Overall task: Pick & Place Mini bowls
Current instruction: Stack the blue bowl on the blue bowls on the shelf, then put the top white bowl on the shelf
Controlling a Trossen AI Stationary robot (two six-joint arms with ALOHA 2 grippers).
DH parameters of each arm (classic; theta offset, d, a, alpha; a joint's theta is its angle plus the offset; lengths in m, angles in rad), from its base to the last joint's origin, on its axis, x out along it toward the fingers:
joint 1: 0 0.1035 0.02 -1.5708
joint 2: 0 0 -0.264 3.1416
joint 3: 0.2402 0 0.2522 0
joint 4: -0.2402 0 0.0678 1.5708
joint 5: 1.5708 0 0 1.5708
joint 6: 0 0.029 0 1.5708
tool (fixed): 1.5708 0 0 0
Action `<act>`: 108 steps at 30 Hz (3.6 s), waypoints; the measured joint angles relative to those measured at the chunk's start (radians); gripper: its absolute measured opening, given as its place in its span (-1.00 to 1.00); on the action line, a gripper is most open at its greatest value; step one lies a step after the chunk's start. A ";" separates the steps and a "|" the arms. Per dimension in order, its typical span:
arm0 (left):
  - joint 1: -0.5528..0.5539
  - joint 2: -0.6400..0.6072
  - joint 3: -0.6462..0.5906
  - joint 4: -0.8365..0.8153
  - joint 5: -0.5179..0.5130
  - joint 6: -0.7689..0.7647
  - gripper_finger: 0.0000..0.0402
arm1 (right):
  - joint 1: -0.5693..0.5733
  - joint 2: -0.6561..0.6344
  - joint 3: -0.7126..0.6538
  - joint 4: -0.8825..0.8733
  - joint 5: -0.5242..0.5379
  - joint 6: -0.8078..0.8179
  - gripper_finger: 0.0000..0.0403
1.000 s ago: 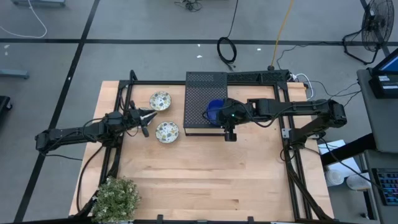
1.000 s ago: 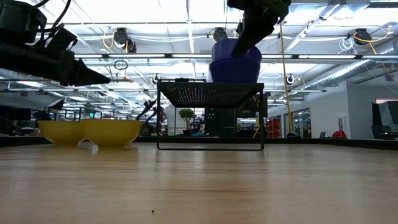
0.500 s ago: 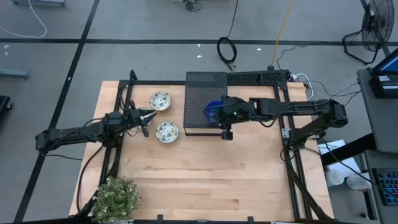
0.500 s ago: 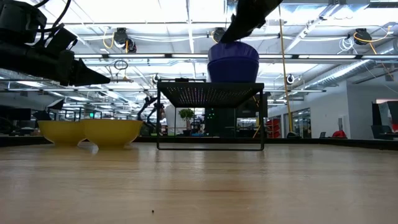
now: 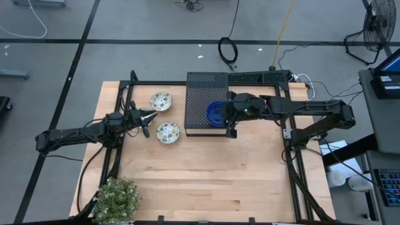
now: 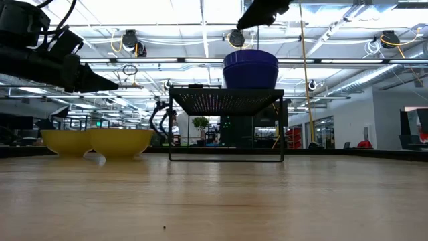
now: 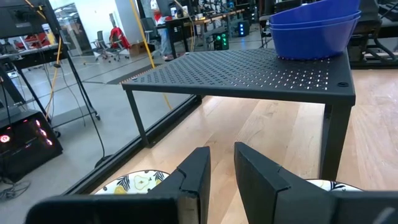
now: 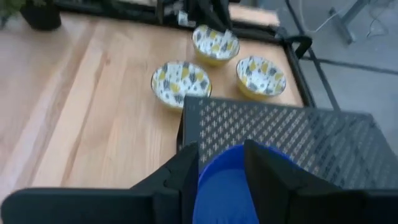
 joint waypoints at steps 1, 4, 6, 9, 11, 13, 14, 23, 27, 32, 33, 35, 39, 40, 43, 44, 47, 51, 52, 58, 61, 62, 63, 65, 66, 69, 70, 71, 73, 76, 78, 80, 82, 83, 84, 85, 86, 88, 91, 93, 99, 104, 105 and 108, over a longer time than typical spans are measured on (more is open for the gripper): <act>0.000 0.000 0.000 0.000 0.000 0.000 -0.62 | 0.000 0.000 0.001 0.006 0.000 -0.004 -0.46; 0.000 0.000 0.000 0.000 0.000 0.000 -0.62 | 0.000 0.001 0.001 0.018 -0.005 -0.046 -0.56; 0.000 0.000 0.000 0.000 0.000 0.000 -0.62 | 0.000 0.008 0.001 0.052 -0.009 -0.096 -0.70; 0.000 0.000 0.000 0.000 0.000 0.000 -0.62 | -0.011 0.026 0.001 0.090 -0.060 -0.167 -0.94; 0.000 0.000 0.000 0.000 0.000 0.000 -0.62 | -0.027 0.040 0.001 0.120 -0.090 -0.178 -0.96; 0.000 0.000 0.000 0.000 0.000 0.000 -0.62 | -0.049 0.058 0.001 0.146 -0.091 -0.196 -0.98; 0.000 0.000 0.000 0.000 0.000 0.000 -0.62 | -0.062 0.066 0.001 0.156 -0.092 -0.205 -0.99; 0.000 0.000 0.000 0.000 0.000 0.000 -0.62 | -0.206 0.141 0.000 0.232 -0.477 -0.171 -1.00; 0.000 0.000 0.000 0.000 0.000 0.000 -0.62 | -0.243 0.162 0.000 0.230 -0.584 -0.126 -1.00; 0.000 0.000 0.000 0.000 0.000 0.000 -0.62 | -0.248 0.178 -0.038 0.261 -0.586 -0.108 -1.00; 0.000 0.000 0.000 0.000 0.000 0.000 -0.62 | -0.247 0.176 -0.058 0.295 -0.586 -0.107 -1.00; 0.000 0.000 0.000 0.000 0.000 0.000 -0.62 | -0.247 0.174 -0.106 0.362 -0.586 -0.099 -1.00; 0.000 0.000 0.000 0.000 0.000 0.000 -0.62 | -0.248 0.178 -0.182 0.457 -0.585 -0.040 -1.00; 0.000 0.000 0.000 0.000 0.000 0.000 -0.62 | -0.249 0.176 -0.192 0.471 -0.586 -0.036 -1.00; 0.000 0.000 0.000 0.000 0.000 0.000 -0.62 | -0.249 0.175 -0.213 0.492 -0.585 -0.037 -1.00; 0.000 0.000 0.000 0.000 0.000 0.000 -0.62 | -0.249 0.176 -0.215 0.500 -0.585 -0.037 -1.00; 0.000 0.000 0.000 0.000 0.000 0.000 -0.62 | -0.247 0.166 -0.215 0.521 -0.582 -0.036 -1.00; 0.000 0.000 0.000 0.000 0.000 0.000 -0.62 | -0.247 0.119 -0.214 0.534 -0.580 -0.038 -1.00; 0.000 0.000 0.000 0.000 0.000 0.000 -0.62 | -0.247 0.103 -0.214 0.527 -0.579 -0.038 -1.00; 0.000 0.000 0.000 0.000 0.000 0.000 -0.62 | -0.247 -0.036 -0.215 0.473 -0.576 -0.040 -1.00; 0.000 0.000 0.000 0.000 0.000 0.000 -0.62 | -0.247 -0.112 -0.225 0.412 -0.573 -0.040 -1.00; 0.000 0.000 0.000 0.000 0.000 0.000 -0.62 | -0.248 -0.141 -0.235 0.391 -0.563 -0.038 -1.00; 0.000 0.000 0.000 0.000 0.000 0.000 -0.62 | -0.248 -0.170 -0.244 0.378 -0.538 -0.036 -1.00; 0.000 0.000 0.000 0.000 0.000 0.000 -0.62 | -0.248 -0.230 -0.279 0.357 -0.473 -0.036 -1.00; 0.000 0.000 0.000 0.000 0.000 0.000 -0.62 | -0.248 -0.263 -0.304 0.347 -0.440 -0.035 -1.00; 0.000 0.000 0.000 0.000 0.000 0.000 -0.62 | -0.248 -0.357 -0.384 0.345 -0.356 -0.033 -1.00; 0.000 0.000 0.000 0.000 0.000 0.000 -0.62 | -0.248 -0.390 -0.411 0.342 -0.338 -0.032 -1.00; 0.000 0.000 0.000 0.000 0.000 0.000 -0.62 | -0.248 -0.425 -0.438 0.346 -0.322 -0.025 -1.00; 0.000 0.000 0.000 0.000 0.000 0.000 -0.62 | -0.248 -0.492 -0.493 0.348 -0.302 -0.002 -1.00; 0.000 0.000 0.000 0.000 0.000 0.000 -0.62 | -0.248 -0.590 -0.569 0.347 -0.291 0.021 -1.00; 0.000 0.000 0.000 0.000 0.000 0.000 -0.62 | -0.248 -0.659 -0.619 0.347 -0.292 0.029 -1.00; 0.000 0.000 0.000 0.000 0.000 0.000 -0.62 | -0.248 -0.720 -0.669 0.349 -0.290 0.042 -1.00; 0.000 0.000 0.000 0.000 0.000 0.000 -0.62 | -0.248 -0.779 -0.723 0.347 -0.289 0.051 -1.00; 0.000 0.000 0.000 0.000 0.000 0.000 -0.62 | -0.248 -0.806 -0.750 0.347 -0.288 0.055 -1.00; 0.000 0.000 0.000 0.000 0.000 0.000 -0.62 | -0.248 -0.835 -0.777 0.348 -0.285 0.062 -1.00; 0.000 0.000 0.000 0.000 0.000 0.000 -0.62 | -0.248 -0.865 -0.805 0.347 -0.270 0.073 -1.00; 0.000 0.000 0.000 0.000 0.000 0.000 -0.62 | -0.248 -0.897 -0.832 0.344 -0.252 0.081 -1.00; 0.000 0.000 0.000 0.000 0.000 0.000 -0.62 | -0.248 -0.958 -0.881 0.350 -0.200 0.097 -1.00; 0.000 0.000 0.000 0.000 0.000 0.000 -0.62 | -0.248 -1.040 -0.948 0.350 -0.131 0.100 -1.00; 0.000 0.000 0.000 0.000 0.000 0.000 -0.62 | -0.248 -1.091 -0.992 0.368 -0.107 0.100 -1.00; 0.000 0.000 0.000 0.000 0.000 0.000 -0.62 | -0.249 -1.216 -1.142 0.506 -0.107 0.100 -1.00; 0.000 0.000 0.000 0.000 0.000 0.000 -0.62 | -0.249 -1.282 -1.221 0.543 -0.110 0.100 -1.00; 0.000 0.000 0.000 0.000 0.000 0.000 -0.62 | -0.248 -1.293 -1.234 0.555 -0.111 0.101 -1.00; 0.000 0.000 0.000 0.000 0.000 0.000 -0.62 | -0.248 -1.329 -1.255 0.571 -0.114 0.113 -1.00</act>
